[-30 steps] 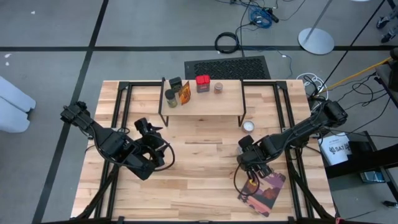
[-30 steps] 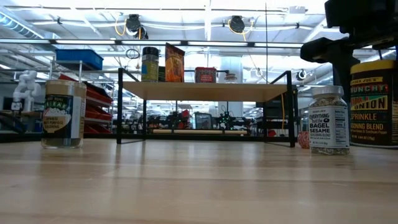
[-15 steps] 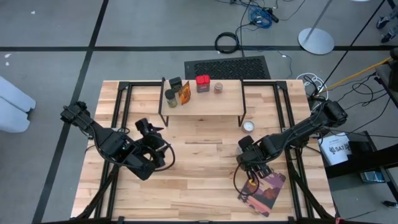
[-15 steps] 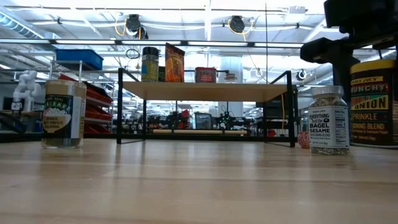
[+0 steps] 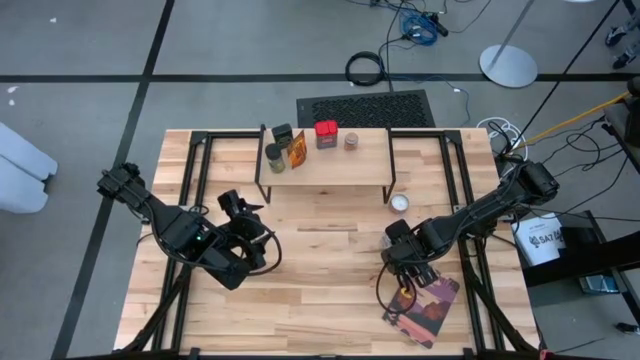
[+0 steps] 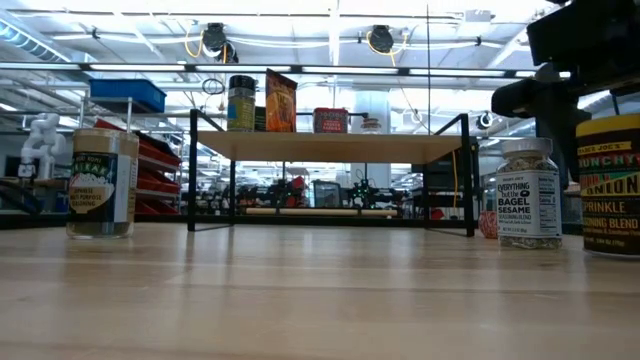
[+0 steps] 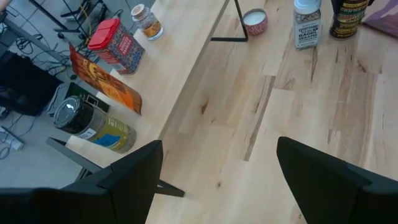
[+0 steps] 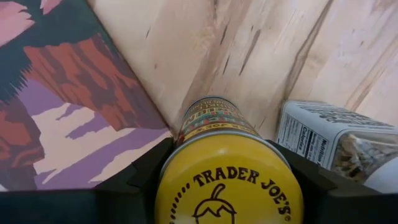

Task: Shelf spices
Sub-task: Put the yellow spice bottle on the table, then put the transparent spice bottle on the table

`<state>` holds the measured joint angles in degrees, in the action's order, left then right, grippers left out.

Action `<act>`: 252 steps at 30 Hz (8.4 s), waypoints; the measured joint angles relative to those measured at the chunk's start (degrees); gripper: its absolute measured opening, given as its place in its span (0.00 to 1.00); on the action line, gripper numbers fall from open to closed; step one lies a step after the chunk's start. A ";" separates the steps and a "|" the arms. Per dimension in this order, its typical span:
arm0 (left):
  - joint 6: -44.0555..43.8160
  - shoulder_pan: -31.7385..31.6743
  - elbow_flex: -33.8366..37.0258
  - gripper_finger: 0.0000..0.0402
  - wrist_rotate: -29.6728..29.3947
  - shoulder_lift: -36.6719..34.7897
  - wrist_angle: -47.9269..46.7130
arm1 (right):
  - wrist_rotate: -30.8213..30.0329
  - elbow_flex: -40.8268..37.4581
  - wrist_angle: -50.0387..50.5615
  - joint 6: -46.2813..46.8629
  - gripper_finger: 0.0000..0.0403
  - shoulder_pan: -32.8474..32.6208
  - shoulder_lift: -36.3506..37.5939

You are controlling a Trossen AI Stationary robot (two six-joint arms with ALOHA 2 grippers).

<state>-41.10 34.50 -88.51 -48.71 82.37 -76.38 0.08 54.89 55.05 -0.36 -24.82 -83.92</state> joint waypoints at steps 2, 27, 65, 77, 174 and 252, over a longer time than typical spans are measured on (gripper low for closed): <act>0.00 0.00 0.00 0.81 0.00 0.00 0.00 | 0.01 0.00 -0.20 -0.01 0.53 0.02 0.00; -0.02 0.00 0.00 0.81 0.46 0.00 0.02 | 1.38 5.82 2.40 1.58 0.66 1.20 1.64; 10.21 -4.81 -0.04 0.81 -9.38 0.00 6.48 | 6.28 46.01 4.00 -22.70 0.66 54.13 -1.09; 13.60 -9.53 -0.04 0.81 -9.05 0.00 8.57 | 14.42 45.99 3.08 -30.92 0.66 63.14 -13.12; 20.56 -19.47 0.00 0.81 7.02 0.00 22.53 | 18.10 45.92 16.31 -19.85 0.41 43.43 -5.27; 22.43 -7.78 0.00 0.81 12.57 4.52 25.64 | -13.28 45.97 21.73 44.80 0.41 8.57 -8.50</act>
<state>-18.68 26.72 -88.51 -36.14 86.89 -50.74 -13.20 100.86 76.79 44.44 -16.25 -92.42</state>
